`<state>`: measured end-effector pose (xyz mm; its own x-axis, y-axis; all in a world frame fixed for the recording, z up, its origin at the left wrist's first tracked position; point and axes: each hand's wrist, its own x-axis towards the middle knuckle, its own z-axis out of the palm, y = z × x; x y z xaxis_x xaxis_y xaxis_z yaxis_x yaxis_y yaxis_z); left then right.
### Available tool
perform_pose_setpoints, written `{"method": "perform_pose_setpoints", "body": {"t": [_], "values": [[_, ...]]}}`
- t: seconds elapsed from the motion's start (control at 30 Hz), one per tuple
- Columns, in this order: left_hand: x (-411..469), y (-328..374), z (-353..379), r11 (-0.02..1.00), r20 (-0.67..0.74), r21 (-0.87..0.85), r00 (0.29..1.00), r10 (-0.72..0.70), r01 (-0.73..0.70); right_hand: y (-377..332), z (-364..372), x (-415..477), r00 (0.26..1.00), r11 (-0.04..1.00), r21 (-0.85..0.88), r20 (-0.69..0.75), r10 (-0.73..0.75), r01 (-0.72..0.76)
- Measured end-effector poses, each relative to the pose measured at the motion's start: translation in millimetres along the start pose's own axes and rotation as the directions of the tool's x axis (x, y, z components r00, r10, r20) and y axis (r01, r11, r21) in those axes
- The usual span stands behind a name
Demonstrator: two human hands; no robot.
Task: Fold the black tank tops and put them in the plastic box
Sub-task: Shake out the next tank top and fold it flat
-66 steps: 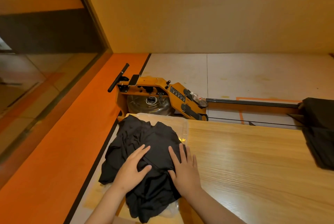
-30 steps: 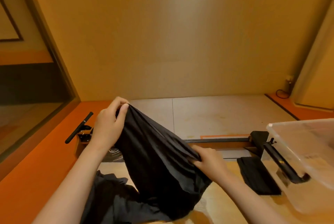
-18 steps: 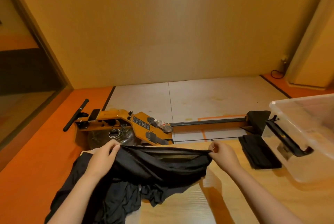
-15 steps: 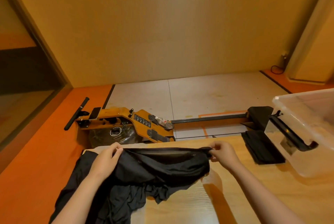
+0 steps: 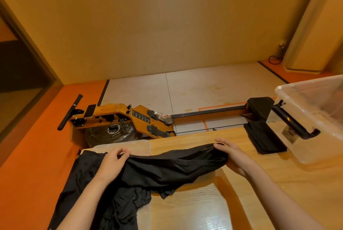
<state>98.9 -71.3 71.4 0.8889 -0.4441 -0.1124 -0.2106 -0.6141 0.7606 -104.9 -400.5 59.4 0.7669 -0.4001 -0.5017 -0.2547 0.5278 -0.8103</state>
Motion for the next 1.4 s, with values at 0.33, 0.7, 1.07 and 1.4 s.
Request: {"method": "perform_pose_setpoints", "body": {"t": [0.33, 0.7, 1.07, 1.4], "values": [[24, 73, -19, 0.988, -0.221, -0.068, 0.968, 0.119, -0.137, -105, -5, -2, 0.915, 0.762, -0.554, -0.001, -0.402, 0.335], [73, 209, -79, 0.938, -0.428, -0.233, 0.893, 0.136, -0.255, -270, 8, -19, 0.649, 0.421, -0.679, 0.107, -0.754, 0.601], [95, 283, -115, 0.909, -0.401, -0.359, 0.914, 0.055, -0.213, -339, 22, -33, 0.445, 0.249, -0.770, 0.050, -0.894, 0.587], [114, 293, -143, 0.927, -0.360, -0.120, 0.886, 0.293, -0.355, -373, 20, -47, 0.472, 0.322, -0.805, -0.060, -0.880, 0.499]]}}
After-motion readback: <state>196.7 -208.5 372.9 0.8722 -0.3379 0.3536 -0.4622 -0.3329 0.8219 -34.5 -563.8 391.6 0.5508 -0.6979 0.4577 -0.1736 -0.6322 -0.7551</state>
